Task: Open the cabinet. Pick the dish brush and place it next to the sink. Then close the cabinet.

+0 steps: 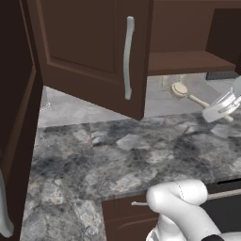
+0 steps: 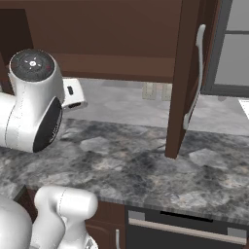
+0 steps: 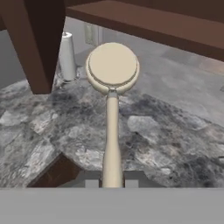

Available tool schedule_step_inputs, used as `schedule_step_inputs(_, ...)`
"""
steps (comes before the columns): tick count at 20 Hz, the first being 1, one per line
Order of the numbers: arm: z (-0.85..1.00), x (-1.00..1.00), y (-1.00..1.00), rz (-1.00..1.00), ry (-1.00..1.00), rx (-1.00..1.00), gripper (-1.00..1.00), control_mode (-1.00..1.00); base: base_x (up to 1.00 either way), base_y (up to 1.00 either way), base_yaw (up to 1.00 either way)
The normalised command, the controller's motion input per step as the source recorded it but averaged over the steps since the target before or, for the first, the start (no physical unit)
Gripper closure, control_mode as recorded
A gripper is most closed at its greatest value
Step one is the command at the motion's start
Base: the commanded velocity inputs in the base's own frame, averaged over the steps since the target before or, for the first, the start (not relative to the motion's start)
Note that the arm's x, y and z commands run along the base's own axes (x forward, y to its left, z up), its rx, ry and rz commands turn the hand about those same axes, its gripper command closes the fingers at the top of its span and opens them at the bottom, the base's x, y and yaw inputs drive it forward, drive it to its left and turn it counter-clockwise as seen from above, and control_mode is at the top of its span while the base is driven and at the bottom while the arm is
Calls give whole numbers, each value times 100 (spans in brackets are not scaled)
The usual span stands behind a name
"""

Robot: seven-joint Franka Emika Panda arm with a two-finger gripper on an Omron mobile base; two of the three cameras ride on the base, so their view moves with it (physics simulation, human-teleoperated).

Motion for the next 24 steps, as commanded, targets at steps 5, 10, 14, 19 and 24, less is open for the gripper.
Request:
schedule_step_inputs(5, -10, -25, 0, -10, 12, 0, 100, -100, 0, 0, 0)
schedule_step_inputs(10, -30, -1, 0, -21, 16, 0, 100, -100, 0, 0, 0)
schedule_step_inputs(14, -30, 0, 0, -25, 13, 0, 100, -100, 0, 0, 0)
schedule_step_inputs(19, -25, -10, 0, -14, 2, 0, 100, -100, 0, 0, 0)
schedule_step_inputs(24, -43, -13, -1, -8, 0, 0, 100, -100, 0, 0, 0)
